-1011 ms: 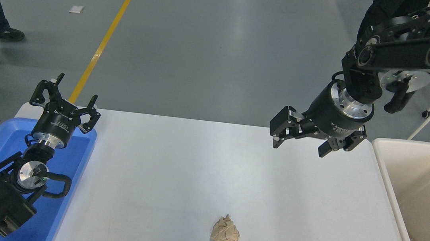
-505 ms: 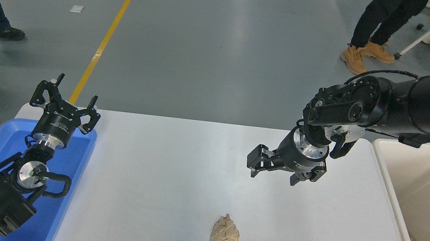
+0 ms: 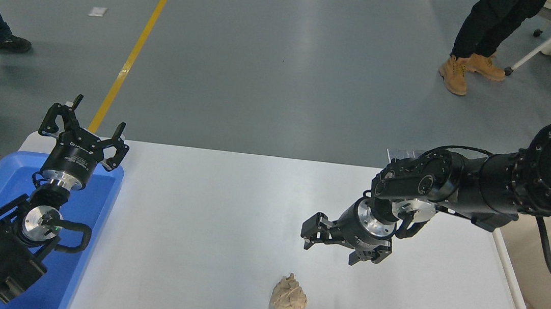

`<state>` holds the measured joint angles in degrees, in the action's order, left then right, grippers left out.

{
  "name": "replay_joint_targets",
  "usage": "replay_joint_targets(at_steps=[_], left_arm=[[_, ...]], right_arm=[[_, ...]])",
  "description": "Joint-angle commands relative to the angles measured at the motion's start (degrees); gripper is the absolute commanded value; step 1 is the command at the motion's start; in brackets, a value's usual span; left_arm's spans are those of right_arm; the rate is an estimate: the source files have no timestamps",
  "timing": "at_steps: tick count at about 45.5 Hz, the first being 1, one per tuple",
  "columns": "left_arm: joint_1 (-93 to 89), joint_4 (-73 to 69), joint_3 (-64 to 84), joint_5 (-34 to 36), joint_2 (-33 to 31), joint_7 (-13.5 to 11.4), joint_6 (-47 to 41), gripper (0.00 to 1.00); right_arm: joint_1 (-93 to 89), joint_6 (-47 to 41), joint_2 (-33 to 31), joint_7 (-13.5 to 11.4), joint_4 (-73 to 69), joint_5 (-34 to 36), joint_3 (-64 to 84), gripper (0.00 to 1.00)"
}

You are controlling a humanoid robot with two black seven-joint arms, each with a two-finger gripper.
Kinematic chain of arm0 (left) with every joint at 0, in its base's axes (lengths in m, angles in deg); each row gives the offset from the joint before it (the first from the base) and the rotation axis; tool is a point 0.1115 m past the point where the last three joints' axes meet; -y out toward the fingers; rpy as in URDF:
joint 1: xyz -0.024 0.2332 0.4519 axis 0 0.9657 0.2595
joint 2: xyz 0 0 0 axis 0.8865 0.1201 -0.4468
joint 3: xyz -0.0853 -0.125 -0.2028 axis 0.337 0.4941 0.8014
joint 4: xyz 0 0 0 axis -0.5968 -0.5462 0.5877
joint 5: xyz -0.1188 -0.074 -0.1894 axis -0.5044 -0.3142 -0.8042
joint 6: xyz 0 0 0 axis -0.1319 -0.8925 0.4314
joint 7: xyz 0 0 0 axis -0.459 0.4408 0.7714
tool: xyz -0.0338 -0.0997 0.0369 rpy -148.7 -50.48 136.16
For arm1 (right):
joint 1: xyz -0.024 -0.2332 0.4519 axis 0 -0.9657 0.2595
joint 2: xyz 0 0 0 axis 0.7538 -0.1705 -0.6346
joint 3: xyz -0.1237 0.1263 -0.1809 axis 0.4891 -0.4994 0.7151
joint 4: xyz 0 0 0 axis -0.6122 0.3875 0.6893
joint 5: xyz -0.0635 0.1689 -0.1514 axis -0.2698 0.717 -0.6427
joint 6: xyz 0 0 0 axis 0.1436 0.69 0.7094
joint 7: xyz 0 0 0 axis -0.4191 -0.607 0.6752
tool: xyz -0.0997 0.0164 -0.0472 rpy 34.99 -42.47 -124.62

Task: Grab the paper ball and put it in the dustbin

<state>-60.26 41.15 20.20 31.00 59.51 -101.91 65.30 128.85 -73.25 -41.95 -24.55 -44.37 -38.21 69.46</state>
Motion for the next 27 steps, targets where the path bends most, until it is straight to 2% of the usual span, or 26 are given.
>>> replay_joint_targets(at_steps=[1, 27], left_arm=[[0.0, 0.0, 0.1, 0.1, 0.0, 0.0, 0.0, 0.99], [-0.1, 0.0, 0.0, 0.0, 0.0, 0.0, 0.0, 0.99]], right_arm=[[-4.9, 0.7, 0.0, 0.0, 1.5, 0.0, -1.9, 1.00], [-10.7, 0.8, 0.0, 0.0, 5.0, 0.0, -8.9, 1.00]])
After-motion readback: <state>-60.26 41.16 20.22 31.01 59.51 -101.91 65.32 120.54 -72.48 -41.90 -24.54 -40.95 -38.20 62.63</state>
